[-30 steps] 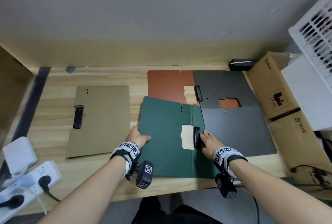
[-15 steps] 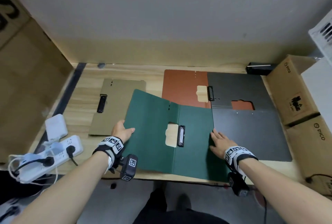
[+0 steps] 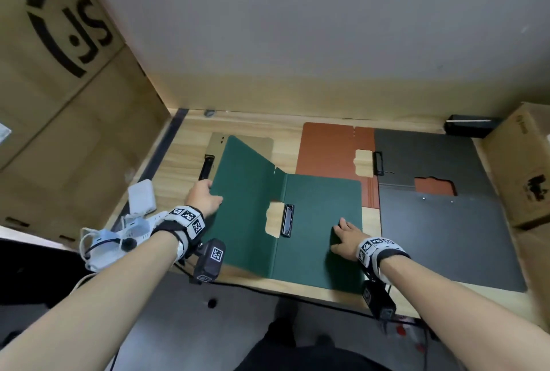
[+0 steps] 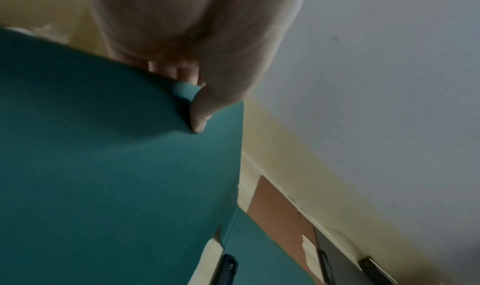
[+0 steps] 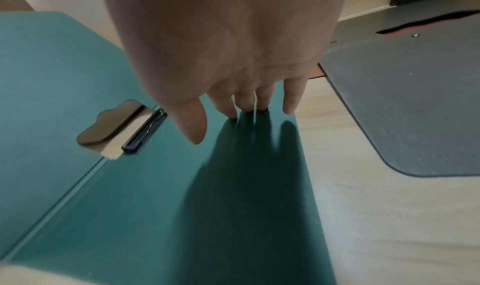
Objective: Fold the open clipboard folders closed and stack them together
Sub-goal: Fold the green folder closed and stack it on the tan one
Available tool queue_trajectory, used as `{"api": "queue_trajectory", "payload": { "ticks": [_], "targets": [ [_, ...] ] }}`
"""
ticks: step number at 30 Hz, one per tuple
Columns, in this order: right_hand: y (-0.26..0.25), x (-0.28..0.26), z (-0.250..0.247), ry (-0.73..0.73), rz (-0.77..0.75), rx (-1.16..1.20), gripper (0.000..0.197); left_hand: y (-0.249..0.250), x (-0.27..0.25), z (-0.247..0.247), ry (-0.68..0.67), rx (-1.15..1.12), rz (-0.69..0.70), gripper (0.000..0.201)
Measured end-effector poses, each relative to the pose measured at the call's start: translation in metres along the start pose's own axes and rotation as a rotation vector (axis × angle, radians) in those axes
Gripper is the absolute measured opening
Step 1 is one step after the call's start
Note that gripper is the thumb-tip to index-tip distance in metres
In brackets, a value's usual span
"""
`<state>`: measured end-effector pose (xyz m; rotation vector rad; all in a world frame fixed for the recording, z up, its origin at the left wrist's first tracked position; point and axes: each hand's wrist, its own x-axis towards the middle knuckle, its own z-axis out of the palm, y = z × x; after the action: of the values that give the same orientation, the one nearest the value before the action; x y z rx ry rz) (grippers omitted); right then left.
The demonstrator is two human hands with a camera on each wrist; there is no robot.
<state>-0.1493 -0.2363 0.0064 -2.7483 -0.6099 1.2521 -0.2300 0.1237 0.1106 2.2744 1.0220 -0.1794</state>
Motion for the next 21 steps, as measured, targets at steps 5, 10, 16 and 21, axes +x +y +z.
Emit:
{"api": "queue_trajectory", "payload": {
  "ticks": [5,10,16,21],
  "targets": [
    [0.011,-0.017,-0.022,0.15,0.0,0.271,0.049,0.06,-0.029,-0.014,-0.282,0.082,0.222,0.021],
    [0.015,-0.029,-0.05,0.29,-0.024,0.579,0.04,0.124,-0.052,-0.01,-0.6,0.159,0.423,0.03],
    [0.005,-0.047,-0.071,0.388,-0.067,1.057,0.052,0.152,-0.046,0.037,-0.704,0.119,0.43,0.027],
    [0.028,-0.035,-0.053,0.398,0.108,1.148,0.066,0.127,-0.024,0.085,-0.699,0.243,0.389,0.029]
  ]
}}
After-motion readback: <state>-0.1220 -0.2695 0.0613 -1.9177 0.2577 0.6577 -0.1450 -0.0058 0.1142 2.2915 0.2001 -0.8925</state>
